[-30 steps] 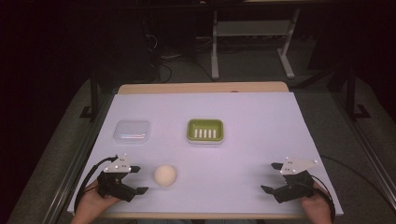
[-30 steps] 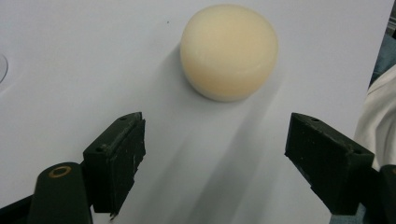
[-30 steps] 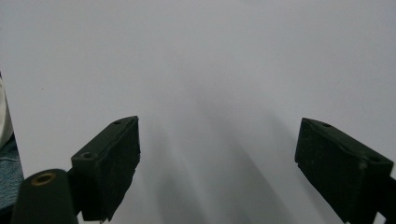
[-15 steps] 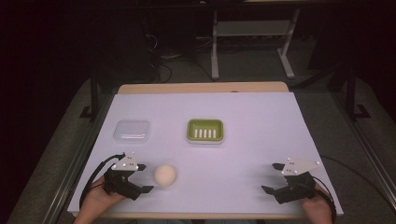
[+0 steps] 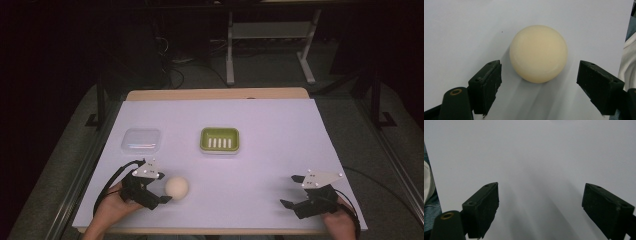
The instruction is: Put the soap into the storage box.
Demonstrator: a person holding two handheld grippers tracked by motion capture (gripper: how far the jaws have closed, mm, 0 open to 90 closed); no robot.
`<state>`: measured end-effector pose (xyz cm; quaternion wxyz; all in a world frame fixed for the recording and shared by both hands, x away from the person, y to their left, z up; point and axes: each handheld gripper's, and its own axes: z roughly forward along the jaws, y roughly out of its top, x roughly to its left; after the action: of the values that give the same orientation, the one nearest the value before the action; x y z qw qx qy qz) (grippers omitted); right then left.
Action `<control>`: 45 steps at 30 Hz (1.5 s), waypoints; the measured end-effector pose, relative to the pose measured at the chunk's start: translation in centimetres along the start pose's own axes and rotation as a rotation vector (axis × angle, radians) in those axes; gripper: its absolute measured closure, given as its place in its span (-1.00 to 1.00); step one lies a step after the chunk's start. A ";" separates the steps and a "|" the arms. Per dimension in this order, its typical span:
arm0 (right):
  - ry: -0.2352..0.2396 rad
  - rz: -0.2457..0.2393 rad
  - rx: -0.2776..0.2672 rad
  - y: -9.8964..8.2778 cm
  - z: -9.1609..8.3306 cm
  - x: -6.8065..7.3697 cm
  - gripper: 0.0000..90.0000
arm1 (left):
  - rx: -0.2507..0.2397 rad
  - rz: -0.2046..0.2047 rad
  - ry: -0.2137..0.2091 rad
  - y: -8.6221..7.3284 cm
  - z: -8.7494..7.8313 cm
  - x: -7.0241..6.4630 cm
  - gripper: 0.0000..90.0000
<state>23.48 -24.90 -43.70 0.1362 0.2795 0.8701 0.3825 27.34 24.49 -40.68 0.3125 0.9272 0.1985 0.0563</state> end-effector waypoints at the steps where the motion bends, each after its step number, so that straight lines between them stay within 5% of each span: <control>1: 0.000 -0.003 -0.003 0.0 0.0 0.0 -0.70 | 0.005 0.001 -0.002 0.1 0.1 0.0 -0.57; 45: 0.020 -0.018 0.007 0.2 0.4 0.2 -0.70 | 0.091 0.033 -0.006 1.9 3.0 0.0 -0.60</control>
<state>23.54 -24.41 -43.82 0.1302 0.2682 0.8752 0.3810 28.64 21.46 -41.91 0.2694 0.9439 0.1845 0.0498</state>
